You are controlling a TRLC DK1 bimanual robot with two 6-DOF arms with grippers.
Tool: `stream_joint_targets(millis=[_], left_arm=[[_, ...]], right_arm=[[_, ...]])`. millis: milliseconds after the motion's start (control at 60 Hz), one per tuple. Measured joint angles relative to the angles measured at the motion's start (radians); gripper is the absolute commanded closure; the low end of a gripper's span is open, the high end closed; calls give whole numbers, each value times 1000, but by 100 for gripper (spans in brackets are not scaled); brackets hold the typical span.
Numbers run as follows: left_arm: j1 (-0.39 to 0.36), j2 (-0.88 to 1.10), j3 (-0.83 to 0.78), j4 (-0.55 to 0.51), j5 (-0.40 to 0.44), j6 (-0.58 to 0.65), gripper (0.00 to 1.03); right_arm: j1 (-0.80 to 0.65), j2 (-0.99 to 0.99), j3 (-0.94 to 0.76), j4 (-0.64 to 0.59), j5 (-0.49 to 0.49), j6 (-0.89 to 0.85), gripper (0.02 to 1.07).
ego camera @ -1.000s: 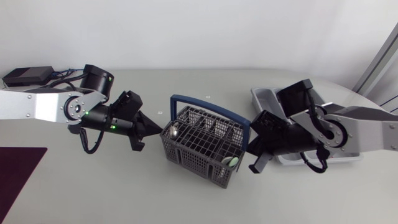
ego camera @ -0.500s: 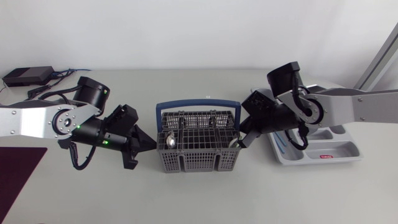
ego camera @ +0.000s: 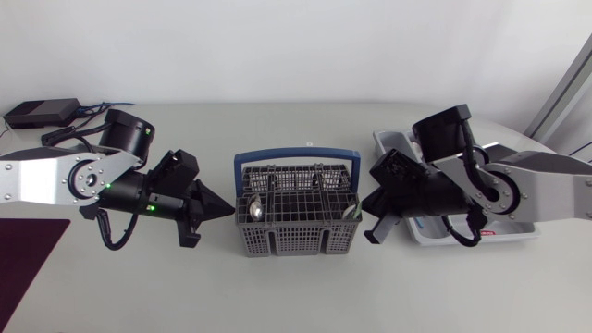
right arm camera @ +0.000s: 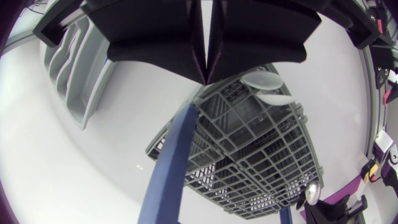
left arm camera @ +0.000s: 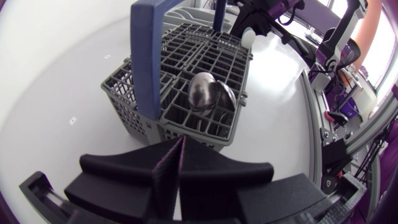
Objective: Unload the cutlery basket into the drawer organizer.
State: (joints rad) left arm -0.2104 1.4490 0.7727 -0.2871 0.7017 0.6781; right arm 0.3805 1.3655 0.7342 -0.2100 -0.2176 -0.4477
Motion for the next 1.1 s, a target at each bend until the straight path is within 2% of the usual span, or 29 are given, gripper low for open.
stream_joint_targets(millis=[433,517,533,600,683,700,750,800,850,883,950,1100], left_arm=[[53,-38,0,-11,1,0,81],[63,-91,0,-54,2,0,80],[66,-102,0,-62,2,0,77],[71,-142,0,-102,5,0,67],[72,-183,0,-148,5,0,59],[72,-190,0,-153,5,-1,57],[72,-209,0,-177,5,-4,41],[69,-225,0,-213,5,-5,34],[60,-238,0,-245,5,-15,18],[50,-246,2,-264,5,-24,12],[35,-254,10,-303,5,-44,7],[2,-254,61,-349,0,-114,6]], right_arm=[[39,-75,-35,-43,21,26,100],[19,-140,-45,-89,21,26,71],[15,-156,-47,-100,21,26,61],[10,-212,-52,-140,21,29,32],[9,-267,-63,-167,20,29,8],[9,-275,-65,-174,21,29,6],[9,-293,-70,-187,21,29,6],[9,-307,-79,-190,20,30,6],[9,-314,-84,-192,20,36,6],[9,-317,-88,-192,20,40,6],[9,-320,-90,-200,17,49,6],[9,-330,-90,-226,5,69,6]])
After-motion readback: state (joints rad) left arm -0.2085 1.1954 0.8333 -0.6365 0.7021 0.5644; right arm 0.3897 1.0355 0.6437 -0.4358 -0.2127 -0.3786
